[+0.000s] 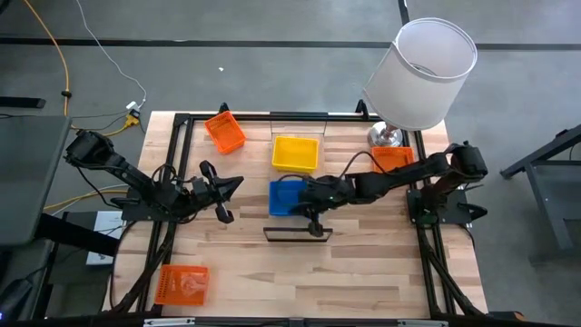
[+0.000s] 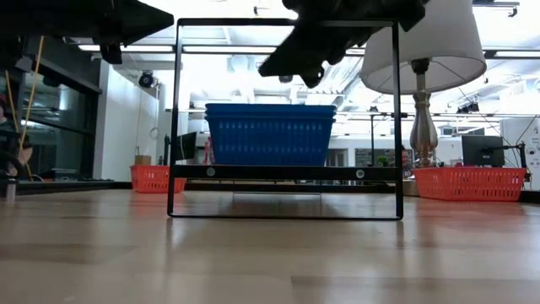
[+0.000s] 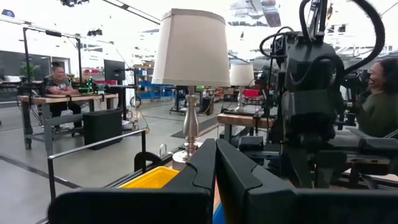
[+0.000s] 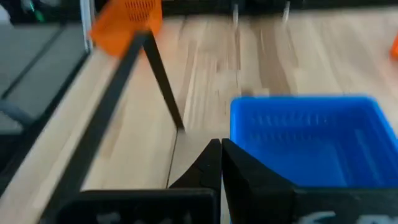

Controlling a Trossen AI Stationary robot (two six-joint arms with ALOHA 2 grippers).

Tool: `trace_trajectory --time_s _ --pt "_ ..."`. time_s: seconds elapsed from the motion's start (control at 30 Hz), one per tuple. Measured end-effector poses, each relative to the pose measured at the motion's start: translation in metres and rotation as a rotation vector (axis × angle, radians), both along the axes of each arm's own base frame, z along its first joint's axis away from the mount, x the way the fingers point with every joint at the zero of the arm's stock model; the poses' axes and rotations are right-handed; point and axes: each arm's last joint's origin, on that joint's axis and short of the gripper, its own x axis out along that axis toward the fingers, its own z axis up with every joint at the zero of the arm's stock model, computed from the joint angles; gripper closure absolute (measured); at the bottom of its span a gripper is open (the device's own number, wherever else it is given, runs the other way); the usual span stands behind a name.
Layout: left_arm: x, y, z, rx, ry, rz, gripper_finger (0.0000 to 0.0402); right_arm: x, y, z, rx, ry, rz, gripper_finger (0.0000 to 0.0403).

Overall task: Stack baskets on shelf by color
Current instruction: Stack the blue bin on top of the blue bin on the shelf

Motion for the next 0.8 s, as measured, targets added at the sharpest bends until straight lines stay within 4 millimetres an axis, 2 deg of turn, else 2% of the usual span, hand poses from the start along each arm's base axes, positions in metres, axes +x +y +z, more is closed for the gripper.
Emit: trace_trajectory --time_s 0.1,0.2,0.33,0.47,0.6,0.7,0.8 --pt "0.0 0.0 0.0 0.0 0.0 0.0 0.0401 0.003 -0.003 0.012 -0.015 0.109 -0.017 0.0403" --pt "0.0 0.0 0.0 0.0 0.0 0.0 0.0401 0.005 -0.009 0.039 0.025 0.204 -0.095 0.0403" --pt "0.0 0.0 0.0 -0.001 -0.001 0.0 0.0401 -0.001 -0.023 0.069 0.207 0.366 -0.244 0.0403" --pt "0.0 0.0 0.0 -0.025 -0.016 -0.007 0.0401 -0.006 -0.036 0.095 0.447 0.444 -0.426 0.0403" --pt "0.0 0.0 0.0 -0.028 -0.018 -0.008 0.0401 -0.008 -0.037 0.108 0.73 0.504 -0.618 0.0403" --pt "0.0 0.0 0.0 -0.028 -0.018 -0.008 0.0401 -0.01 -0.032 0.108 0.83 0.564 -0.691 0.0403" --pt "0.0 0.0 0.0 -0.028 -0.02 -0.006 0.0401 -0.005 -0.026 0.1 0.867 0.598 -0.767 0.0403"
